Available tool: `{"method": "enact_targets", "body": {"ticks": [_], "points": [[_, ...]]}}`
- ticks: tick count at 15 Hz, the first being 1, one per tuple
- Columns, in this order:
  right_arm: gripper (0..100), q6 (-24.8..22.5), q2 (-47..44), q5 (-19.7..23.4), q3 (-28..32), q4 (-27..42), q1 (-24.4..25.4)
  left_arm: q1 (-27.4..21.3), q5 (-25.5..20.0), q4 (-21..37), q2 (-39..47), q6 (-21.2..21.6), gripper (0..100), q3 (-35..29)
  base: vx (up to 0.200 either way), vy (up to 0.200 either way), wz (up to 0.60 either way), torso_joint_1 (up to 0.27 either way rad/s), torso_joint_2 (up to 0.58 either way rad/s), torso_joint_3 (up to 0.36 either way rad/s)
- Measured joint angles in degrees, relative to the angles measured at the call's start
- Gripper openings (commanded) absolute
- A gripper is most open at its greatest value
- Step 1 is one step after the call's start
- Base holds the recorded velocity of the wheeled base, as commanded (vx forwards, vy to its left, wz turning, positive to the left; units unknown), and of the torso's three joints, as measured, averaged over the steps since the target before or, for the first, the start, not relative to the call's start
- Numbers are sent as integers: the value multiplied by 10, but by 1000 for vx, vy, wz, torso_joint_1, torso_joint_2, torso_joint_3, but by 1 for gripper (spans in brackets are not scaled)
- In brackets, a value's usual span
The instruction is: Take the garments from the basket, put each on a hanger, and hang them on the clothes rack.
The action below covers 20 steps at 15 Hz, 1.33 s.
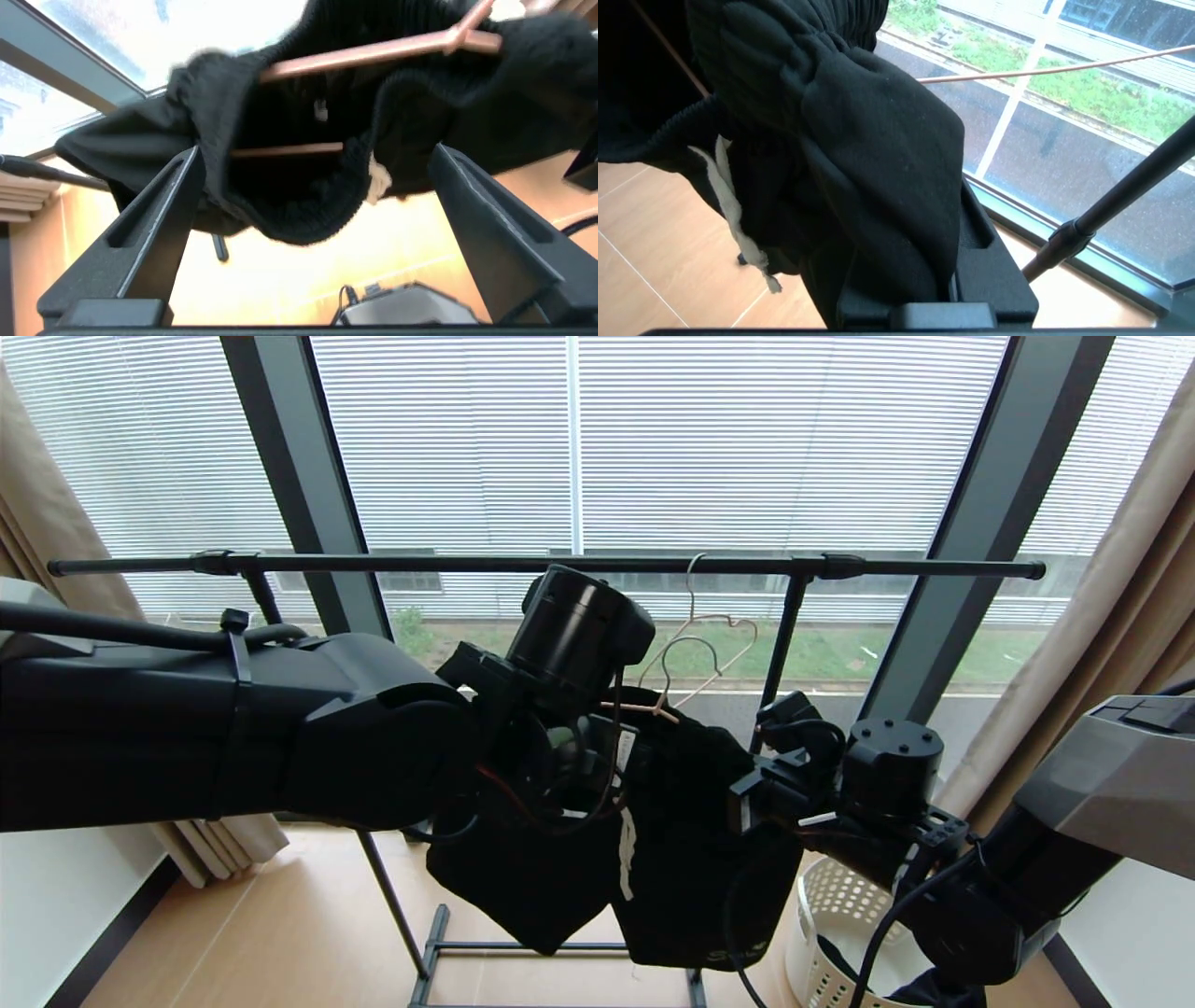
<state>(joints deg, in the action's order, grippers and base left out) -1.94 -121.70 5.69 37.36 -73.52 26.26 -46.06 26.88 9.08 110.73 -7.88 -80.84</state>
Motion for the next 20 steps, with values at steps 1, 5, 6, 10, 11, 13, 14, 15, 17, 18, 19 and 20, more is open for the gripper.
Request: {"method": "enact_targets", "body": {"ticks": [1,5,6,10,11,13,14,15,17,18,19,20], "points": [[0,0,0,0,0,0,0,-1,0,0,3,0,100,1,0,0,0,0,0,0],[0,1,1,1,-1,0,0,-7,0,-1,16,-2,100,6,0,0,0,0,0,0],[0,1,2,1,-1,0,0,-9,0,-2,21,-5,100,7,0,0,0,0,0,0],[0,1,3,1,-2,0,0,-11,-10,-19,32,-29,100,7,0,0,0,0,0,0],[0,1,3,1,-2,0,0,-11,-11,-19,33,-34,100,8,0,0,0,0,0,0],[0,1,3,1,-2,-1,0,-11,-12,-19,28,-36,100,7,0,0,0,0,0,0],[0,1,3,1,-2,-1,0,-11,-12,-19,21,-36,100,7,0,0,0,0,0,0],[0,1,3,1,-2,-1,0,-9,-12,-18,12,-38,100,9,0,0,0,0,0,0],[0,1,4,2,-7,-7,0,0,-27,-18,-10,-39,100,18,0,0,0,0,0,0],[0,1,4,2,-8,-13,0,4,-44,-18,-21,-40,100,23,0,0,0,0,0,0],[0,1,4,2,-11,-18,0,9,-56,-18,-32,-39,100,28,0,0,0,0,0,0],[0,1,4,3,-13,-19,0,17,-70,-18,-45,-36,100,34,0,0,0,0,0,0]]}}
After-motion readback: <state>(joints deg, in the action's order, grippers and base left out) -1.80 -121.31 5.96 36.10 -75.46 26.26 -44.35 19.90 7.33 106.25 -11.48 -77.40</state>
